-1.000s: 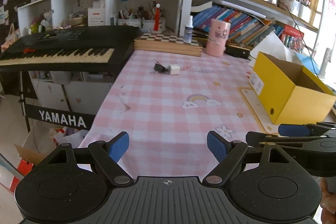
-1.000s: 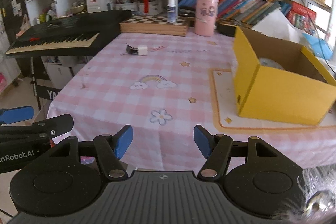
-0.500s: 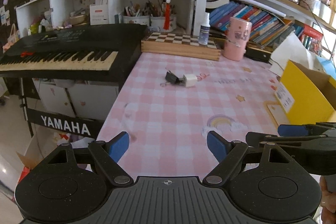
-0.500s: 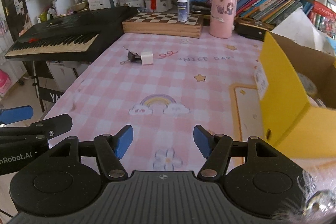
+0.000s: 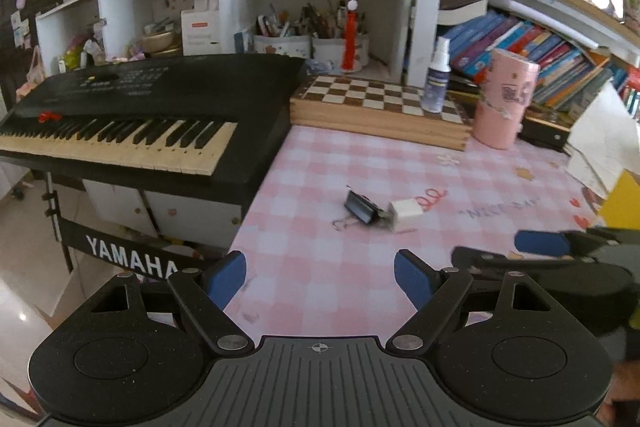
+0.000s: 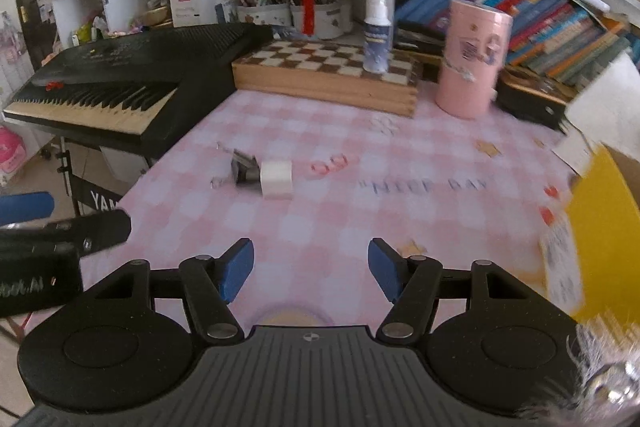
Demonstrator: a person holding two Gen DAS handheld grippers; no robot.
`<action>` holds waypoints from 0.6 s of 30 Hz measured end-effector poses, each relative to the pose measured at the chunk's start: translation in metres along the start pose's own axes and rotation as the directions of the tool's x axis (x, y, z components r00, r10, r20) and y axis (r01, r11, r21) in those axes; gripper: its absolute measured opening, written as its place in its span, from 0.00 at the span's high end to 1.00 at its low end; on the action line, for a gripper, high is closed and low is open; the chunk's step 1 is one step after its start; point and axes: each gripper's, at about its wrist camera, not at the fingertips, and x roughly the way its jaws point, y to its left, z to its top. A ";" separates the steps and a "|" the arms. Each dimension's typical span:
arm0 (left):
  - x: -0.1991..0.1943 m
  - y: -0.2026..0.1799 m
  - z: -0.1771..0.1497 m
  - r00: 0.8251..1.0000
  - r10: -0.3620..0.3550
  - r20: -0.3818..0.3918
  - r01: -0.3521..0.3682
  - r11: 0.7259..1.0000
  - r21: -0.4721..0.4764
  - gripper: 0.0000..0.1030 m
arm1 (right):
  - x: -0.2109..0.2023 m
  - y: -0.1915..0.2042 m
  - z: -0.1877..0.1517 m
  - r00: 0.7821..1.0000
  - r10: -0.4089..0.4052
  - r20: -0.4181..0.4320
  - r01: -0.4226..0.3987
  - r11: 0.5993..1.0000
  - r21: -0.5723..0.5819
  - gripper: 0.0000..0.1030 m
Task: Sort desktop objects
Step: 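Withdraw both open tools from the box toward the black binder clip and white cube, then grasp the black binder clip with the left tool while the right tool grasps the white cube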
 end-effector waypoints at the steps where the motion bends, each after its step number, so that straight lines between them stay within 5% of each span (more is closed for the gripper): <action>1: 0.004 0.001 0.002 1.000 0.010 -0.006 -0.010 1.000 -0.003 0.19 | 0.010 0.000 0.005 1.000 0.007 -0.004 -0.007 1.000 -0.009 0.40; 16: 0.040 0.011 0.028 0.993 0.106 -0.057 -0.106 0.994 -0.008 0.19 | 0.111 0.017 0.030 0.995 0.076 -0.059 -0.081 0.993 -0.086 0.42; 18: 0.045 0.010 0.030 0.994 0.098 -0.058 -0.098 0.995 -0.004 0.19 | 0.112 0.014 0.032 0.995 0.091 -0.049 -0.095 0.991 -0.092 0.55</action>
